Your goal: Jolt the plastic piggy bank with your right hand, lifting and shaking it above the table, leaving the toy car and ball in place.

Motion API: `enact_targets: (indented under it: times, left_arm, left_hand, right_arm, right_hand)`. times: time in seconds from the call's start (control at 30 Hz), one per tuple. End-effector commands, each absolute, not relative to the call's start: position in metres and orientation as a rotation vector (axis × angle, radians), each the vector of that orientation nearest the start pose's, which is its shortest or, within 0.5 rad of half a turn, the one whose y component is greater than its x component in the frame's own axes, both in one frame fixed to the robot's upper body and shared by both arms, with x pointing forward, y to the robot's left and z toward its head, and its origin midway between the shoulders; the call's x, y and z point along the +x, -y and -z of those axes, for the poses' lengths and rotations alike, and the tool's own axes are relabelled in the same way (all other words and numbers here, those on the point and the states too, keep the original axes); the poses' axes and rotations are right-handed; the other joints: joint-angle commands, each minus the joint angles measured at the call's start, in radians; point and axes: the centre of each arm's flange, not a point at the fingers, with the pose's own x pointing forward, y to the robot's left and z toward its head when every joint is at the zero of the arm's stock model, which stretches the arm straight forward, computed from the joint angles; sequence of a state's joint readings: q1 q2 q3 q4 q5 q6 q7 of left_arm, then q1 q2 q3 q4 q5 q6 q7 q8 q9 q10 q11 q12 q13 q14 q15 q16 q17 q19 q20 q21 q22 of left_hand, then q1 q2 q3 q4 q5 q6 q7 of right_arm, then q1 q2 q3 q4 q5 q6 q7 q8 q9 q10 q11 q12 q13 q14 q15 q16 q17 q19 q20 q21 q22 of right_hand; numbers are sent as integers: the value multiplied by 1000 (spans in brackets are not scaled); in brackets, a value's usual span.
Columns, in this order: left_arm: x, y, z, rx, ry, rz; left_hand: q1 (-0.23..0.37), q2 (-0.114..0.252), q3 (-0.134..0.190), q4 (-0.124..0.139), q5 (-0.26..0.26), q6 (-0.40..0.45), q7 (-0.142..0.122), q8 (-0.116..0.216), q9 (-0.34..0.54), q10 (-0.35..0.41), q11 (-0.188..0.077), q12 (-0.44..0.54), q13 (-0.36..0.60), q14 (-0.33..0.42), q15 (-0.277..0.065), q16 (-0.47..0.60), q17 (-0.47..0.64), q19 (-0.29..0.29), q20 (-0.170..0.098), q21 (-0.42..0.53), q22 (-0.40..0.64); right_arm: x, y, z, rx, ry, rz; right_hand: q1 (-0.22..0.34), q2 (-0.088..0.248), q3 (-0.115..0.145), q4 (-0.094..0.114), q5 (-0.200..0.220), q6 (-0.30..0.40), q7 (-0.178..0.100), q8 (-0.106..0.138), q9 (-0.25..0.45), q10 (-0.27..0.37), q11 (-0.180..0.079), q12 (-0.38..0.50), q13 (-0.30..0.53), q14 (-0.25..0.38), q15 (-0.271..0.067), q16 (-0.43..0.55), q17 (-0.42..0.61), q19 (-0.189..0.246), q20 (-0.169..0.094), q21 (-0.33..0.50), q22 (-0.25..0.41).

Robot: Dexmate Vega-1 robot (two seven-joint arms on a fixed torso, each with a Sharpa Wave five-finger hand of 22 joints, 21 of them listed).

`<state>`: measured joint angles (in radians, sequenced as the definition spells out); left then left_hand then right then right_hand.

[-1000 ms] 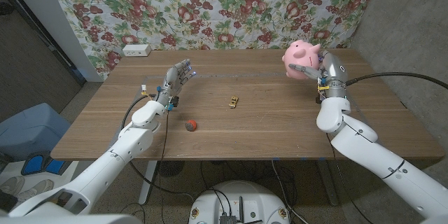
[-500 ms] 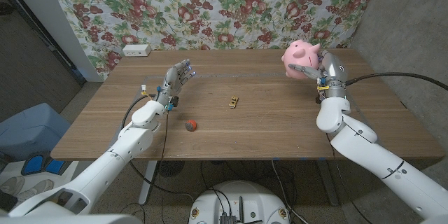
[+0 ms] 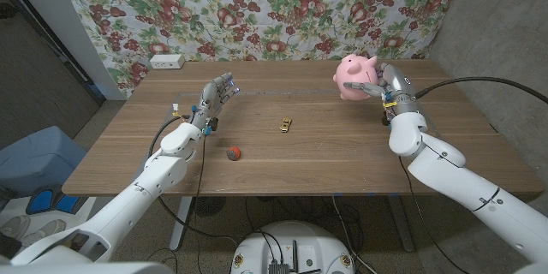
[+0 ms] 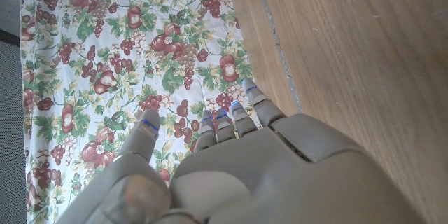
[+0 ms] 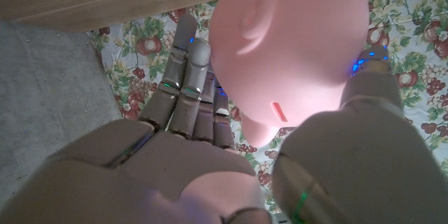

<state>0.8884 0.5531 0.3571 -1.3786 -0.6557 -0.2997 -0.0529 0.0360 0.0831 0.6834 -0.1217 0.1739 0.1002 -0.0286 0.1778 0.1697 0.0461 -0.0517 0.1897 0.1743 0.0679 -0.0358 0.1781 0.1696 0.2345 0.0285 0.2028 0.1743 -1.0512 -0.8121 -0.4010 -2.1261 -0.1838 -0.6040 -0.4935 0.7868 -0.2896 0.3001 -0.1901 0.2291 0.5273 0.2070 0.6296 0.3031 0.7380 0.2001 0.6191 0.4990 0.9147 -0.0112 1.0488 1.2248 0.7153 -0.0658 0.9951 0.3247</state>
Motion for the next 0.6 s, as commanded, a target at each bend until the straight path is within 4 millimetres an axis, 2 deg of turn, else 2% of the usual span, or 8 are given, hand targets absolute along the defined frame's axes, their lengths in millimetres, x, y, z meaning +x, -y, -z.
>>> enact_targets:
  times: [0.03, 0.6]
  left_arm:
    - [636, -293, 23, -11, 623, 250]
    - [636, -294, 25, -15, 624, 248]
  left_hand:
    - [-9, 18, 7, 1, 5, 8, -2, 3, 5, 1, -2, 2, 5, 3, -28, 1, 3, 7, -2, -4, 3]
    - [-9, 18, 7, 1, 5, 8, -1, 4, 5, 1, -2, 2, 5, 3, -28, 1, 3, 8, -2, -4, 3]
  right_arm:
    - [528, 258, -27, -961, 523, 276]
    - [528, 256, -26, -976, 513, 271]
  right_hand:
    - [377, 375, 174, 25, 146, 385, -76, 2, 111, 319, -205, 87, 229, 104, -202, 8, 2, -15, 2, 8, -1]
    - [373, 374, 175, 24, 155, 388, -76, -4, 117, 318, -205, 85, 234, 98, -201, 13, 2, -25, 4, 31, -20]
